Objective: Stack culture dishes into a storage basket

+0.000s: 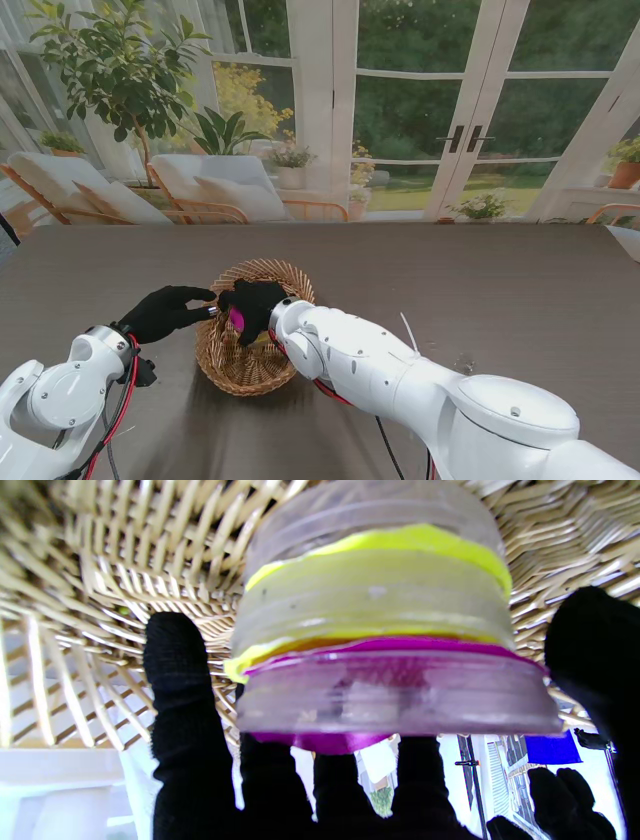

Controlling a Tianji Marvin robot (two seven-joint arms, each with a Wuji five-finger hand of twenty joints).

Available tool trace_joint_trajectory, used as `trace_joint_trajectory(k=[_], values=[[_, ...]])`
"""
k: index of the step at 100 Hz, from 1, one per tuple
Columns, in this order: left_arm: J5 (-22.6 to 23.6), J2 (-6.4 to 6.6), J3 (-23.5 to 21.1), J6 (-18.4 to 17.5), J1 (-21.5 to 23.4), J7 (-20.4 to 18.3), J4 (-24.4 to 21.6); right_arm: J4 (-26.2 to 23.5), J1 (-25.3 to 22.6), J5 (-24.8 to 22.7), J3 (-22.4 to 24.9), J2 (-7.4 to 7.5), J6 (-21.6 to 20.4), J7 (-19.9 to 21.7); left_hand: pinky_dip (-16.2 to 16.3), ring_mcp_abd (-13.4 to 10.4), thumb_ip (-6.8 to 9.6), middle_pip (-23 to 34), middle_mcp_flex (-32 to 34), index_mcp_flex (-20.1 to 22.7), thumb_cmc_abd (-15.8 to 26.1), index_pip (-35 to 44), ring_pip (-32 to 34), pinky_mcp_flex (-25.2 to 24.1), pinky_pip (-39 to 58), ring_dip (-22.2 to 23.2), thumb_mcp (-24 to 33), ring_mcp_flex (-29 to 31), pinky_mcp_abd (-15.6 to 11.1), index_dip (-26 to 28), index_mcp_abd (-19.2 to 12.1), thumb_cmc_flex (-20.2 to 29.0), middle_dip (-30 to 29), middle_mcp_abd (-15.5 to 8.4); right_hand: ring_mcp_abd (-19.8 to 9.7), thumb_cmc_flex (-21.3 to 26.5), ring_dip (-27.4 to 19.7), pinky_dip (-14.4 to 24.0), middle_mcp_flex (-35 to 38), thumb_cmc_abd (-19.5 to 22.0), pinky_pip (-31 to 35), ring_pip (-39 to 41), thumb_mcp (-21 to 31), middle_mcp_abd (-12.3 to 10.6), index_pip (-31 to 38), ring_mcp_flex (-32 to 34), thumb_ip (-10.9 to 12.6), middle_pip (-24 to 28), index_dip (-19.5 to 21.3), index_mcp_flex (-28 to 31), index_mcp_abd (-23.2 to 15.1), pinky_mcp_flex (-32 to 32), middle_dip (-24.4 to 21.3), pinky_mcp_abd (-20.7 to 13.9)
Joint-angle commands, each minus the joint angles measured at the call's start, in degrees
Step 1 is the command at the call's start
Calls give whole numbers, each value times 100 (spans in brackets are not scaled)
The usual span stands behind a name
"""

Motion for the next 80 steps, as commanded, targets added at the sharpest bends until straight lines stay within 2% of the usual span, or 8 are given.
trace_joint_trajectory(k=[1, 49, 64, 80], values=[[-13, -11, 5, 21, 7, -111, 2, -93, -5, -82, -17, 32, -22, 53, 74, 144, 165, -40, 11, 63, 206, 32, -81, -59, 104, -13, -85, -62, 88, 19, 23, 145, -77, 63, 133, -347, -120, -220, -279, 76, -198, -147, -229, 144, -15, -239, 18, -49, -169, -274, 79, -2615, -141, 295], [-3, -7, 20, 12, -10, -125, 21, -329, -40, -157, 59, 144, 12, -86, 79, 149, 165, -40, 9, 69, 206, 33, -80, -58, 108, -12, -85, -64, 84, 19, 32, 146, -76, 68, 196, -579, -253, -270, -250, 507, -444, -354, -380, 155, -22, -282, 0, -141, -181, -319, 201, -2672, -283, 372], [4, -6, 23, -2, -14, -122, 29, -487, -62, -191, 119, 222, 98, -153, 81, 146, 165, -42, 5, 70, 201, 34, -77, -49, 114, -10, -85, -57, 81, 19, 15, 146, -76, 59, 223, -584, -287, -282, -248, 565, -496, -411, -420, 178, -48, -329, 10, -171, -203, -398, 273, -2707, -312, 398], [13, -7, 27, -26, -22, -108, 41, -877, -100, -237, 241, 415, 225, -166, 79, 145, 164, -40, 10, 63, 208, 32, -85, -60, 107, -14, -87, -69, 85, 18, 22, 140, -76, 57, 208, -655, -381, -381, -213, 799, -687, -522, -509, 173, -54, -362, 20, -218, -240, -404, 291, -2771, -367, 427]])
